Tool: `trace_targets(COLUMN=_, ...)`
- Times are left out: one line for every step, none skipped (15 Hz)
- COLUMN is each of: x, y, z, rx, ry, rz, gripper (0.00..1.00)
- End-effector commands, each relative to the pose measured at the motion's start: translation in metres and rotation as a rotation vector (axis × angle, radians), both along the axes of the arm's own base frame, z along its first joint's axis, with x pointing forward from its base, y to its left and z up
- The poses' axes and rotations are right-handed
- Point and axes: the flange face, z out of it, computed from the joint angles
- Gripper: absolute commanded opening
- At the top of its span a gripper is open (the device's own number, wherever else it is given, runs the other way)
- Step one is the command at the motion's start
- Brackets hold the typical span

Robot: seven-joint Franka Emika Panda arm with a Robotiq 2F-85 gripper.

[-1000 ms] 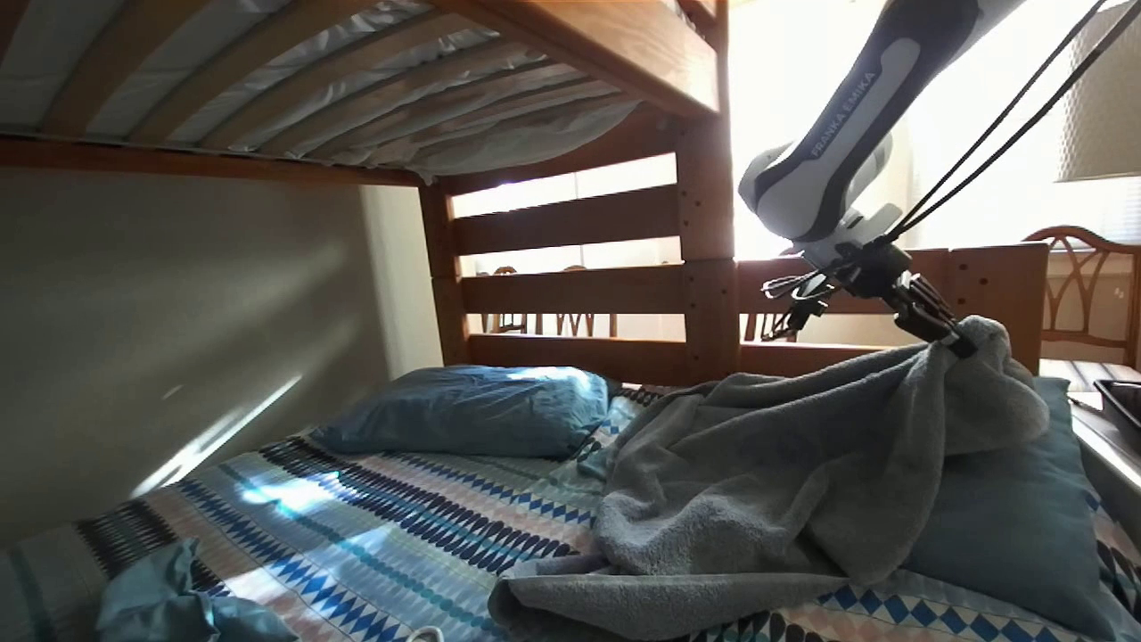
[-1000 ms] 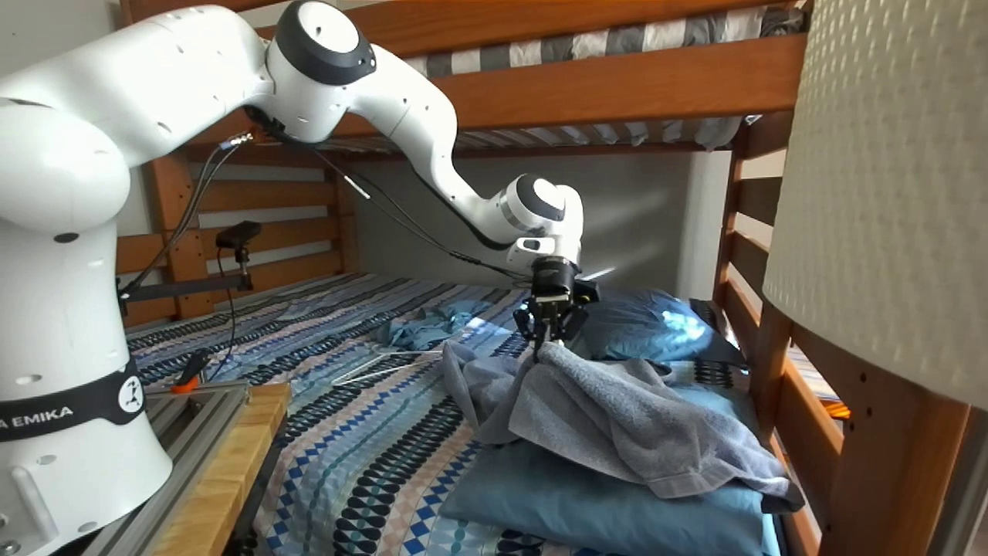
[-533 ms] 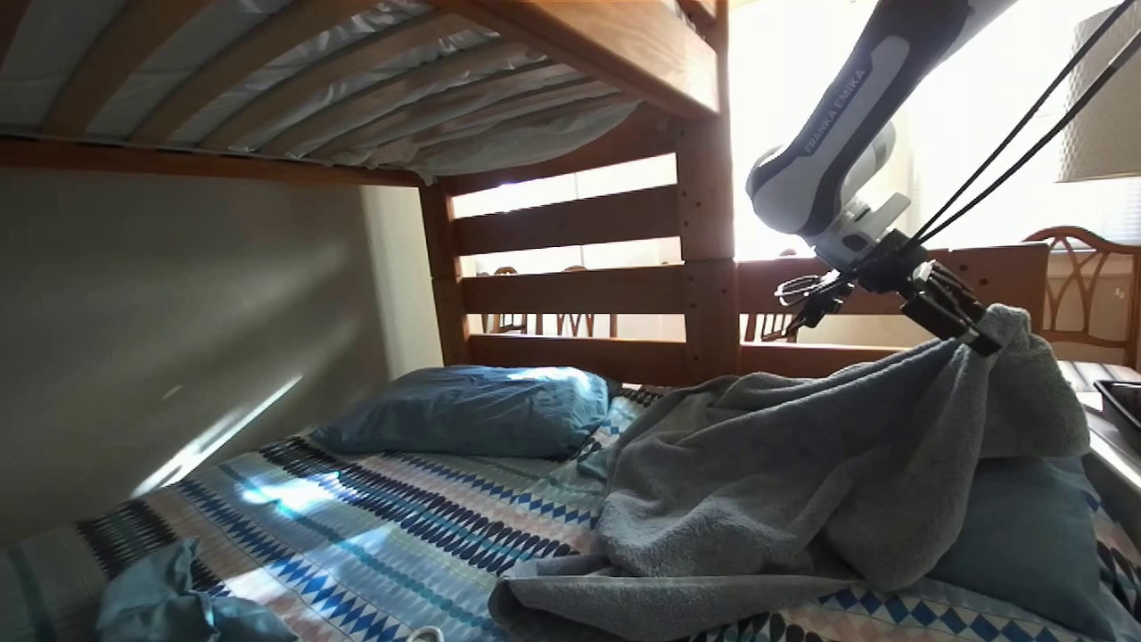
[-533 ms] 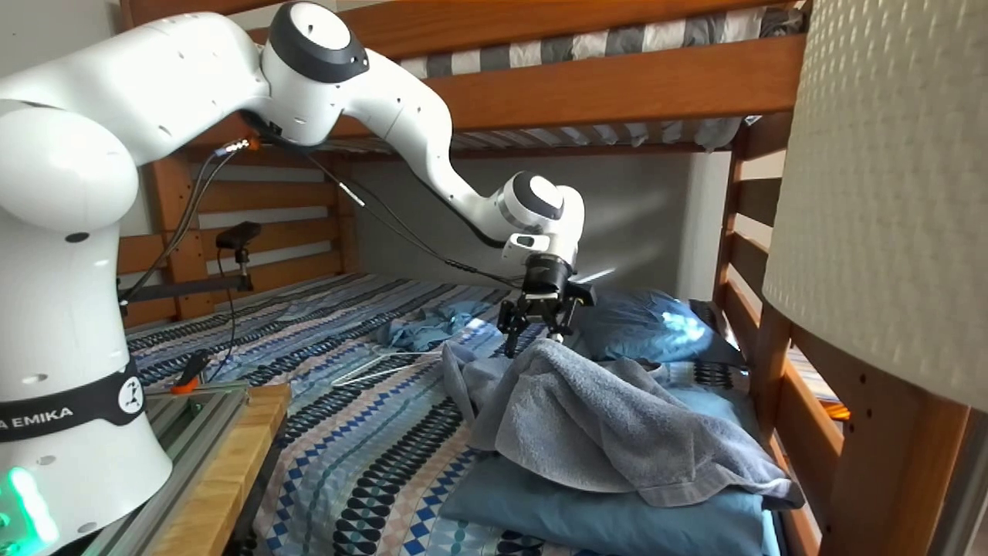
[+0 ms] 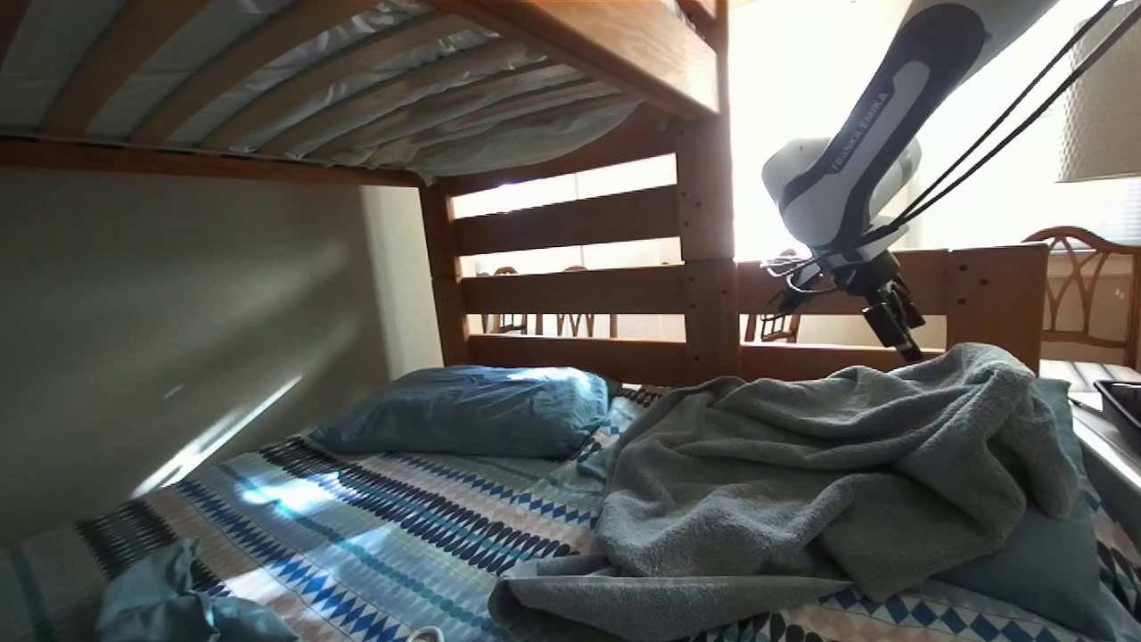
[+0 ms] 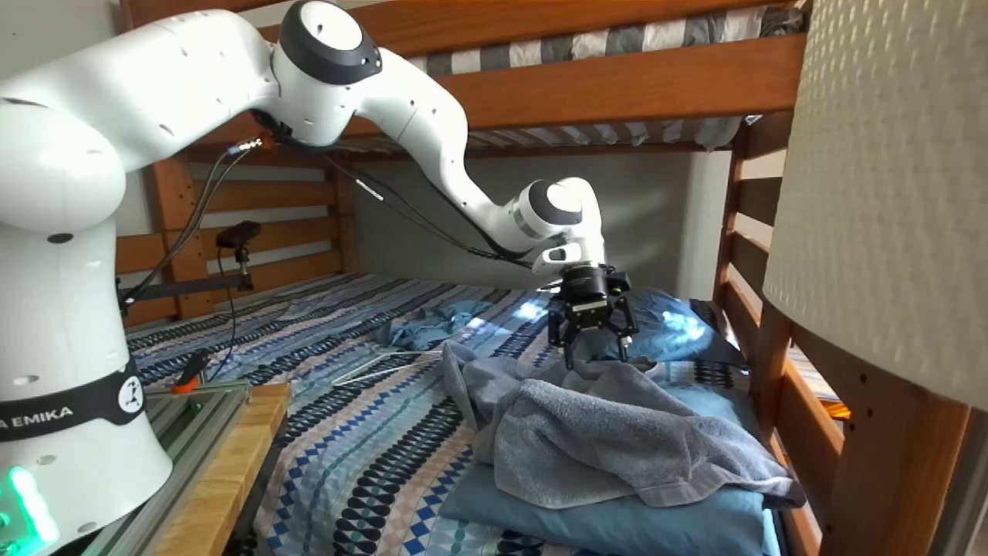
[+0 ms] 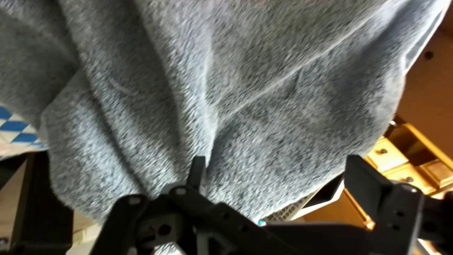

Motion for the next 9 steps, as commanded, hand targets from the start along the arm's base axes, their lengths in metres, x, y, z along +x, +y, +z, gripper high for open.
trace_targets(x=0.027, y=-0.007, z=-0.005, rx=0.054, ry=-0.170, rz=0.103, gripper=1.00)
trace_targets(x=0.035, y=-0.006, z=-0.007, rx=0.091, ry=-0.201, rz=0.162, gripper=1.00)
trace_targets(x=0.044, y=-0.011, z=-0.011, rx=0.101, ry=-0.224, rz=0.226, gripper=1.00)
trace_targets(x=0.052, y=-0.013, z=-0.015, rx=0.123, ry=-0.242, rz=0.284, gripper=1.00)
trace_targets(x=0.058, y=-0.016, z=-0.020, rx=0.133, ry=-0.257, rz=0.340, gripper=1.00)
trace_targets(x=0.066, y=-0.020, z=-0.022, rx=0.164, ry=-0.272, rz=0.386, gripper=1.00)
trace_targets(x=0.073, y=-0.024, z=-0.025, rx=0.193, ry=-0.280, rz=0.432, gripper=1.00)
trace_targets(x=0.079, y=-0.027, z=-0.028, rx=0.221, ry=-0.281, rz=0.480, gripper=1.00)
trace_targets(x=0.087, y=-0.031, z=-0.030, rx=0.253, ry=-0.279, rz=0.524, gripper=1.00)
